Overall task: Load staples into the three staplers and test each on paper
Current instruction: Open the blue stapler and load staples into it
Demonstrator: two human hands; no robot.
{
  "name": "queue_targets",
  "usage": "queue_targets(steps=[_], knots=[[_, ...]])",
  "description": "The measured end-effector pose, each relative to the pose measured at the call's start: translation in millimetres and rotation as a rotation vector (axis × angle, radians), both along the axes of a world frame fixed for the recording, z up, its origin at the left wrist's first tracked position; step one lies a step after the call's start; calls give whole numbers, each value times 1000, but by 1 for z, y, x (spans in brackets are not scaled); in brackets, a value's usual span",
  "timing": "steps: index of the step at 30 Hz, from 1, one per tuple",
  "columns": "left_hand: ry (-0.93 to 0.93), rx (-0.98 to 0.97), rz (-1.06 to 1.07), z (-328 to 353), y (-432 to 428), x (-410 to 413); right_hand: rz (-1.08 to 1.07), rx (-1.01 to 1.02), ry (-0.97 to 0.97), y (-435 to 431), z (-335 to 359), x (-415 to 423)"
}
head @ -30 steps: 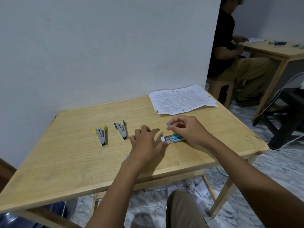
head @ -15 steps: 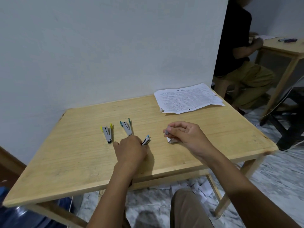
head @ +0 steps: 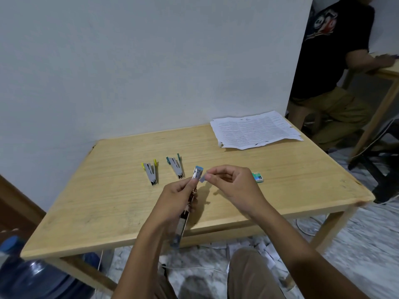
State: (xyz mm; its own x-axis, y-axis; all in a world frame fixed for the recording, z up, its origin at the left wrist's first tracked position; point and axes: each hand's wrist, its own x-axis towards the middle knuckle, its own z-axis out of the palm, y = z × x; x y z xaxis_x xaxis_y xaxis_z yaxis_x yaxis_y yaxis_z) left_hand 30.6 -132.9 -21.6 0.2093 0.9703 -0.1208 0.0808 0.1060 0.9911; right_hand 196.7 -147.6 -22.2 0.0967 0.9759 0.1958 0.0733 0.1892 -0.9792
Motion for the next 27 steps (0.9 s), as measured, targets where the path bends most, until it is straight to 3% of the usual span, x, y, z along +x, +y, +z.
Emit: queue_targets(steps=[7,21,27], knots=[[-382,-169,-149,-4,-7,-7,-18,54,-212,-1,1,-15],[-497,-189,-232,-15,-6,-11,-15,0,-542,-1,0,-19],[-535,-241,-278,-23,-7,-11,-24,22,-599,0,-8,-25]])
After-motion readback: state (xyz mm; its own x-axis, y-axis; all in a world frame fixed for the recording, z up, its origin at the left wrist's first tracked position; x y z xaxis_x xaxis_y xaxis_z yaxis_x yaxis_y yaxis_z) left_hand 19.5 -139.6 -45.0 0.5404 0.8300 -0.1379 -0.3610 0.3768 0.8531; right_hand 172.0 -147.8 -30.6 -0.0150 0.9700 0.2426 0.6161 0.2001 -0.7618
